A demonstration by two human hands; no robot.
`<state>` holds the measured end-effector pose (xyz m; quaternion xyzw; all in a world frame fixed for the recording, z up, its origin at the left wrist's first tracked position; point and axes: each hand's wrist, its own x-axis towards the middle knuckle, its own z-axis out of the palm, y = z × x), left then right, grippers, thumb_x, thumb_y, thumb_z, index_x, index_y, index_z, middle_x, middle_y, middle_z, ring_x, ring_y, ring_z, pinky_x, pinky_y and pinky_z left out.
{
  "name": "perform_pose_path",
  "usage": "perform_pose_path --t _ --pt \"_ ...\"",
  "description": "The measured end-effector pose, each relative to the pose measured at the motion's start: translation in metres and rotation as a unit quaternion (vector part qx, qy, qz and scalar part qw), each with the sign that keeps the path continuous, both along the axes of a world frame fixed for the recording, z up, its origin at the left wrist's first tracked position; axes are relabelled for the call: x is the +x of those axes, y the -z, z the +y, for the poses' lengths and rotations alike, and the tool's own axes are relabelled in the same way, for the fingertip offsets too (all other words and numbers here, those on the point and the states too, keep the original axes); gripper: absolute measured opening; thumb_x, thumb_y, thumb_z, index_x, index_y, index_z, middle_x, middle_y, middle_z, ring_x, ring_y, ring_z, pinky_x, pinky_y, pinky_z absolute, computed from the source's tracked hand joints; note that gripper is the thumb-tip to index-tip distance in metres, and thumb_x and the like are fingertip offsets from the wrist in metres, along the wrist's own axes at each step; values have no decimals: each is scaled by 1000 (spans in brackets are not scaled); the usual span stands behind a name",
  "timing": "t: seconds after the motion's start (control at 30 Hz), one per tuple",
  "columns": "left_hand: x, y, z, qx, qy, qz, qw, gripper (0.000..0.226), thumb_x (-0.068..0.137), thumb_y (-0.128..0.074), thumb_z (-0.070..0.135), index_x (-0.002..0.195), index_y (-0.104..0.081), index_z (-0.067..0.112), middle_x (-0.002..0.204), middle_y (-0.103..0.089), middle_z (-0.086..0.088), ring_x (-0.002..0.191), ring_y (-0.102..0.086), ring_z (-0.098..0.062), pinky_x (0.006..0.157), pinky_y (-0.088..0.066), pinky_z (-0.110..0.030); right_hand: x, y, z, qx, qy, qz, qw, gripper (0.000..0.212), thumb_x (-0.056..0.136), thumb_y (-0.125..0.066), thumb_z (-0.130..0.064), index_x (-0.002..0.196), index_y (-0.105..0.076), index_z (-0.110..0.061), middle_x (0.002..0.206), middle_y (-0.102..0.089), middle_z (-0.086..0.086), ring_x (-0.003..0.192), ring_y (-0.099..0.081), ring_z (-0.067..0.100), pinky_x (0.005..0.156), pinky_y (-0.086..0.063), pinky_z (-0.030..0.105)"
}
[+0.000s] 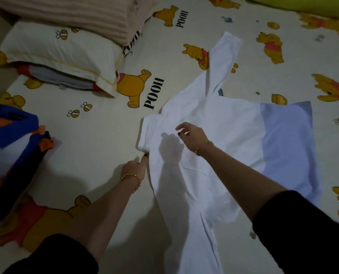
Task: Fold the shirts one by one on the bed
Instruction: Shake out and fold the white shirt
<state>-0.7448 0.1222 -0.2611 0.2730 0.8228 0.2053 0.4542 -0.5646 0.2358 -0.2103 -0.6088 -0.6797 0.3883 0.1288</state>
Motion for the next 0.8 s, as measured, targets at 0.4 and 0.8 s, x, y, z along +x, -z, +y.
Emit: perform_pose_path --t 0.4,0.8 --pt "22 38 68 112 -90 105 984 39 98 -45 32 86 -51 -4 85 -62 -22 79 -57 -33 65 -40 -36 -60 49 105 31 -145 -169 974 73 87 -38 7 147 -22 -31 75 -51 8 69 -52 25 63 -45 33" --pt "-53 40 58 199 -53 227 952 34 99 -43 26 116 -55 -1 98 -67 -22 89 -64 -36 73 -50 -38 -159 51 134 118 -199 -194 953 27 95 -39 -2 121 -44 0 110 -59 22 102 -58 35 79 -45 39"
